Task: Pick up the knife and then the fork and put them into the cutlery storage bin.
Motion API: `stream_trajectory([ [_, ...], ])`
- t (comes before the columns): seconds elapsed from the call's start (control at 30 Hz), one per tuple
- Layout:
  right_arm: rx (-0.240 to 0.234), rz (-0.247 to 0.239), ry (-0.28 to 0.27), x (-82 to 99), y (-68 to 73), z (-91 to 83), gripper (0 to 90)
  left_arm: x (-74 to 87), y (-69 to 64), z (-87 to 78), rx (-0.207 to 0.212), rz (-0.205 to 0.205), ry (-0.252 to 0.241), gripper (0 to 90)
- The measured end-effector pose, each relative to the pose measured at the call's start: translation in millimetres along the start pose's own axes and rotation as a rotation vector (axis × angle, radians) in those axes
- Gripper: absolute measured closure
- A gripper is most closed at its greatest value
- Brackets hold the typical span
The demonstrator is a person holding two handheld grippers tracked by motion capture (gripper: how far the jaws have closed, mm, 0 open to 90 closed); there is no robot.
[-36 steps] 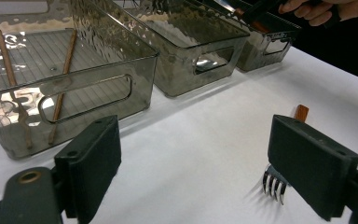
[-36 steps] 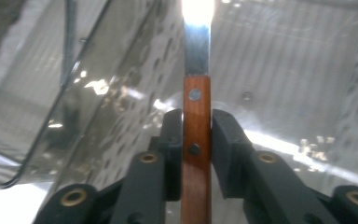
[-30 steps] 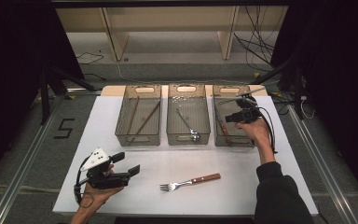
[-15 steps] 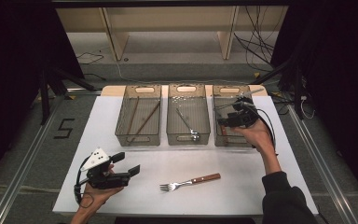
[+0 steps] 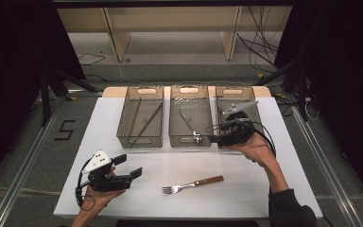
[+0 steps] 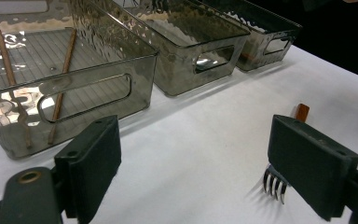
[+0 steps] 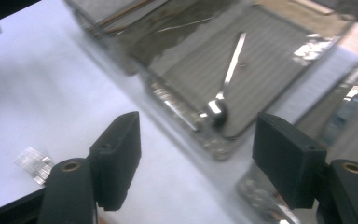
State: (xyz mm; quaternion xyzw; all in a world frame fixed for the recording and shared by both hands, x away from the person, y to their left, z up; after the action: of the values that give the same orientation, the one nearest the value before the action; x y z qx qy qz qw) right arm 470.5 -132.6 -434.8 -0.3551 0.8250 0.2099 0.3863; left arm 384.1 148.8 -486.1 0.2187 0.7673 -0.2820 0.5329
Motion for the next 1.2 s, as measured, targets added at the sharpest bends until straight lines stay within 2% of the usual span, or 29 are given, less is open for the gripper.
stream_trajectory([
  [0.17,-0.053,-0.049,0.042,10.0,19.6,5.8,30.5,-0.1,-0.2,-0.1,0.0,-0.001,-0.001,16.7],
  [0.3,-0.07,-0.083,0.08,19.7,30.5,9.9,29.7,-0.1,-0.2,-0.2,0.0,0.001,-0.001,16.7],
  [0.63,-0.118,-0.125,0.136,40.2,53.0,21.0,29.5,-0.5,-0.6,-0.3,0.001,0.002,-0.003,16.7],
  [0.97,-0.142,-0.2,0.2,51.0,67.5,32.1,28.4,-0.5,-1.4,-0.3,0.005,0.001,-0.004,16.7],
  [1.07,-0.148,-0.2,0.225,55.9,70.7,35.6,27.7,-0.5,-1.3,-0.3,0.004,0.003,-0.004,16.7],
  [1.2,-0.16,-0.232,0.255,62.4,74.0,40.0,26.6,-0.5,-1.4,-0.3,0.004,0.004,-0.003,16.7],
])
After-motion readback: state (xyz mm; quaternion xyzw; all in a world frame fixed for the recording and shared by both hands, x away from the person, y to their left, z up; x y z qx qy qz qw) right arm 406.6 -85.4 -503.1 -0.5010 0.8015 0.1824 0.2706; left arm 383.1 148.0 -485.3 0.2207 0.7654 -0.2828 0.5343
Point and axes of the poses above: each handheld gripper's, and its own axes: z roughly forward along the jaws, x roughly out of its underside, y roughly to its left, the point moved 10 cm from there along z, roughly forward along the jaws, and after that the axes turned 7 degrees about -y, right-handed, at the moved point
